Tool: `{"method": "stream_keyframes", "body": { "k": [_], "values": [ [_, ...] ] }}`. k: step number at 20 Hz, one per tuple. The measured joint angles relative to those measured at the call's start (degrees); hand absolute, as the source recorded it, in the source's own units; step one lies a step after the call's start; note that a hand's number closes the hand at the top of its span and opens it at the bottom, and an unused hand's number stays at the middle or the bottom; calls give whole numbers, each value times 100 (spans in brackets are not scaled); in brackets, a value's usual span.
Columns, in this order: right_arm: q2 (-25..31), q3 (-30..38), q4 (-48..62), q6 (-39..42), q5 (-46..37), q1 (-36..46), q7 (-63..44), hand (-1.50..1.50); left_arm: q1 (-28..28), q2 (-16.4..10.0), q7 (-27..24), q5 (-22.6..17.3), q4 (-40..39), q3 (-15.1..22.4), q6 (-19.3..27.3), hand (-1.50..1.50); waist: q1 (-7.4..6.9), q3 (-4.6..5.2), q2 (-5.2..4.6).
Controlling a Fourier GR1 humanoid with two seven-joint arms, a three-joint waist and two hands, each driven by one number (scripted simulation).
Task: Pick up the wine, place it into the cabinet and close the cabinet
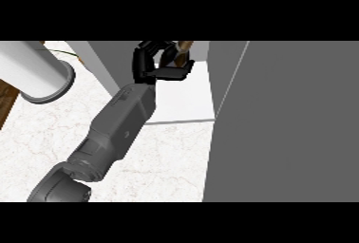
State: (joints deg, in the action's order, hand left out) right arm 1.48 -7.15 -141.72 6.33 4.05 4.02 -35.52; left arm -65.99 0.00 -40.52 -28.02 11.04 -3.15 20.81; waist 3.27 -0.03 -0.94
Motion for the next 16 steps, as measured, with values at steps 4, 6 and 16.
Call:
{"method": "stream_keyframes", "body": {
  "k": [4, 6, 16],
  "values": [
    [-26, -66, 11, 33, -9, -51, 68, -150, -21, -6, -149, -39, -134, -70, 12, 150, 36, -1, -8],
    [-27, -58, 23, 48, -11, -27, 94, -150, -44, -20, -174, -29, -202, -103, 10, 150, 48, -2, -16],
    [-57, -141, 39, 59, -37, -78, 173, -150, -18, -28, -227, 181, -515, -50, 222, -150, 76, 0, -32]
  ]
}}
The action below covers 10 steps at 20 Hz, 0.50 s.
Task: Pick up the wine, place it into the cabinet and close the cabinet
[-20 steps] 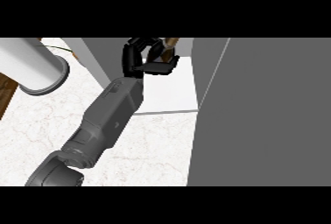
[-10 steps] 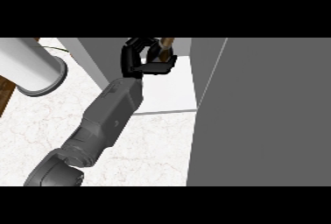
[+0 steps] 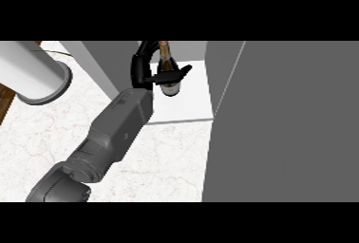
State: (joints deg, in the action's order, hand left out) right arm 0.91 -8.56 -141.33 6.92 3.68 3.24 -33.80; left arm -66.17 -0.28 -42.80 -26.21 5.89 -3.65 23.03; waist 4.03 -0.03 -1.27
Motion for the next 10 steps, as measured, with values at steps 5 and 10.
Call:
{"method": "stream_keyframes", "body": {
  "k": [5, 10],
  "values": [
    [-25, -31, 8, -43, -11, 91, -39, -150, 18, -20, -16, 150, -100, 80, 158, -150, 28, -8, -5],
    [-31, -48, 9, -27, -18, 38, -7, -150, 74, -38, -58, 280, -166, 151, 294, -150, 61, -7, -20]
  ]
}}
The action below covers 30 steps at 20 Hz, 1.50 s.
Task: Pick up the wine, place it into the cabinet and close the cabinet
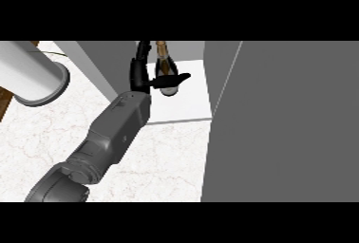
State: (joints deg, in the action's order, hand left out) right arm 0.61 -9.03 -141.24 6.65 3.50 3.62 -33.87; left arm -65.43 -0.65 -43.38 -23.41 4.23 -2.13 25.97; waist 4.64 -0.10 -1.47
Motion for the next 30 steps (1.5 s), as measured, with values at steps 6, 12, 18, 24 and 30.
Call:
{"method": "stream_keyframes", "body": {
  "k": [6, 12, 18, 24, 30],
  "values": [
    [48, 76, -4, 46, 18, 48, -41, -150, 101, 35, -161, -20, 63, -82, 51, -150, -5, 6, -8],
    [-1, 50, 45, 43, 27, 75, 32, -150, 189, 45, -351, -20, 118, -145, -47, -150, 17, 2, -18],
    [-8, 46, 30, -6, 43, 176, -91, -150, 259, 67, -502, 41, 152, -132, -355, -150, -1, 8, -11],
    [-3, 102, 65, 13, 73, 208, -92, -150, 258, 73, -487, 111, 115, -72, -696, -150, -15, 15, -9],
    [-20, -22, 33, -53, 45, 197, -177, -150, 279, 76, -542, 115, 131, -16, -951, -150, -22, 23, 3]
  ]
}}
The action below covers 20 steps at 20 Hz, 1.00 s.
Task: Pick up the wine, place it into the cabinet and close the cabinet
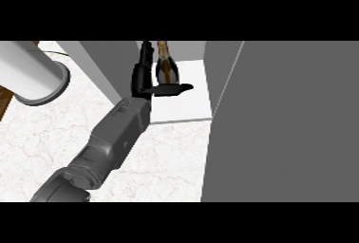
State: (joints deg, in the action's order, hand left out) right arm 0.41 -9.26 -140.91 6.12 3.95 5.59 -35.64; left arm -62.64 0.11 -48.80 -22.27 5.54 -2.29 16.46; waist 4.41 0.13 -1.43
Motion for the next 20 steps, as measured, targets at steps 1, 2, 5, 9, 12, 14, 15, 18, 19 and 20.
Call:
{"method": "stream_keyframes", "body": {
  "k": [1, 2, 5, 9, 12, 14, 15, 18, 19, 20],
  "values": [
    [11, -5, -14, 18, 2, -36, 4, -150, 12, -1, -25, -27, 16, -17, -47, -150, 6, -2, 5],
    [4, -10, 6, 26, 1, -34, 27, -150, 12, -2, -14, -73, 18, -22, -92, -150, 10, -2, 8],
    [-22, -142, 5, -19, -35, -34, 25, -150, 39, -1, -69, -198, 57, -29, -251, -150, 22, -4, 24],
    [-24, -143, 3, -64, -39, 1, 1, -150, 65, -2, -72, -433, 90, 63, -366, -150, 31, -1, 45],
    [-7, -164, 11, -99, -56, 29, 10, -150, 110, -2, -101, -591, 149, 196, -408, -150, 31, -2, 62],
    [-13, -234, 3, -144, -67, -3, 2, -150, 164, -2, -69, -735, 226, 331, -403, -150, 28, -3, 79],
    [-7, -254, -4, -135, -73, -58, 18, -150, 199, -1, -53, -802, 288, 413, -395, -150, 19, -1, 83],
    [10, -254, -30, -163, -110, -14, -39, -150, 411, -4, -29, -1007, 559, 749, -385, -150, 4, -5, 112],
    [23, -217, -41, -174, -105, 11, -89, -150, 523, -5, -16, -1093, 689, 893, -377, -150, -5, -6, 123],
    [35, -190, -44, -182, -105, 41, -129, -150, 667, -9, 4, -1209, 818, 1034, -341, -150, -13, -8, 131]
  ]
}}
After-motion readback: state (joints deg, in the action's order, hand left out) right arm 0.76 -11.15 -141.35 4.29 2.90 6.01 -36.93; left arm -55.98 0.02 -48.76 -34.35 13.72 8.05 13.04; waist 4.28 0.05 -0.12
